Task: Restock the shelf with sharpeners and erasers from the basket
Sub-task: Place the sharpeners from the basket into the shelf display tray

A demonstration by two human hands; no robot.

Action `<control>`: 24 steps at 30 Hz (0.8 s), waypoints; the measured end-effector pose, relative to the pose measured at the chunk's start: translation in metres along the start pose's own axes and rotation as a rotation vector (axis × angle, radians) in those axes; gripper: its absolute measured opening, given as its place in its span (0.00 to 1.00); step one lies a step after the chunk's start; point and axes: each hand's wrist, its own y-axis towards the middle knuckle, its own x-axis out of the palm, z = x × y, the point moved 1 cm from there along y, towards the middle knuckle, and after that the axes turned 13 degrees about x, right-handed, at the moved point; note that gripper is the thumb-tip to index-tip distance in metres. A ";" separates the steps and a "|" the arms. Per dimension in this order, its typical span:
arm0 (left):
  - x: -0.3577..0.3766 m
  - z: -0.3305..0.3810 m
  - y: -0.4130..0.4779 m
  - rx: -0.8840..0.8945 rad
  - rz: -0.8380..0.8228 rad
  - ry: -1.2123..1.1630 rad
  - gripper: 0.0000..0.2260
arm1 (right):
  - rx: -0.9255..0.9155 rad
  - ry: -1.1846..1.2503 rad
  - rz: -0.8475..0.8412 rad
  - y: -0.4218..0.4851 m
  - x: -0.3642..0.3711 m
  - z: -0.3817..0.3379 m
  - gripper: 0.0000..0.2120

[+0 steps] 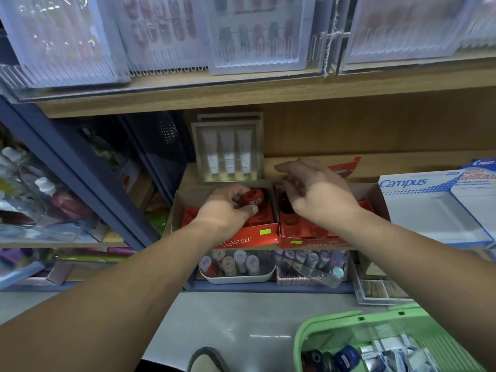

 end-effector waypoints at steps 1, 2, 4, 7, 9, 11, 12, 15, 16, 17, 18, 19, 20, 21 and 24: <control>0.003 0.002 0.000 0.021 0.003 0.023 0.14 | 0.042 -0.007 -0.055 -0.007 -0.004 0.001 0.14; 0.005 0.004 0.000 0.045 -0.007 0.056 0.15 | 0.081 -0.033 -0.118 -0.015 -0.006 0.001 0.15; 0.009 0.007 -0.001 0.099 -0.039 0.142 0.16 | 0.108 -0.125 -0.192 -0.032 -0.009 0.003 0.19; 0.011 0.007 -0.002 0.129 -0.086 0.265 0.15 | 0.097 -0.242 -0.197 -0.056 -0.012 0.019 0.26; 0.010 0.007 -0.004 0.140 -0.115 0.340 0.12 | 0.091 -0.277 -0.181 -0.067 -0.010 0.033 0.25; 0.009 0.009 -0.006 0.145 -0.119 0.370 0.11 | 0.106 -0.248 -0.163 -0.072 -0.005 0.044 0.22; 0.009 0.011 -0.007 0.135 -0.119 0.366 0.10 | 0.111 -0.221 -0.163 -0.073 -0.002 0.047 0.20; 0.008 0.018 -0.011 0.104 -0.114 0.352 0.11 | 0.067 -0.169 -0.175 -0.073 0.006 0.046 0.14; 0.008 0.020 -0.013 0.111 -0.110 0.366 0.15 | 0.052 -0.154 -0.182 -0.073 0.010 0.046 0.13; 0.007 0.020 -0.014 0.121 -0.114 0.390 0.19 | 0.046 -0.137 -0.187 -0.072 0.014 0.046 0.13; 0.006 0.020 -0.017 0.124 -0.130 0.416 0.23 | 0.050 -0.126 -0.195 -0.073 0.017 0.047 0.15; 0.005 0.019 -0.019 0.117 -0.151 0.434 0.25 | 0.054 -0.125 -0.202 -0.074 0.020 0.048 0.17; 0.004 0.018 -0.021 0.106 -0.168 0.437 0.27 | 0.051 -0.136 -0.207 -0.075 0.023 0.049 0.18; 0.005 0.017 -0.023 0.100 -0.175 0.432 0.27 | 0.041 -0.150 -0.208 -0.077 0.025 0.050 0.18; 0.004 0.013 -0.027 0.126 -0.186 0.426 0.26 | 0.027 -0.154 -0.201 -0.079 0.029 0.051 0.16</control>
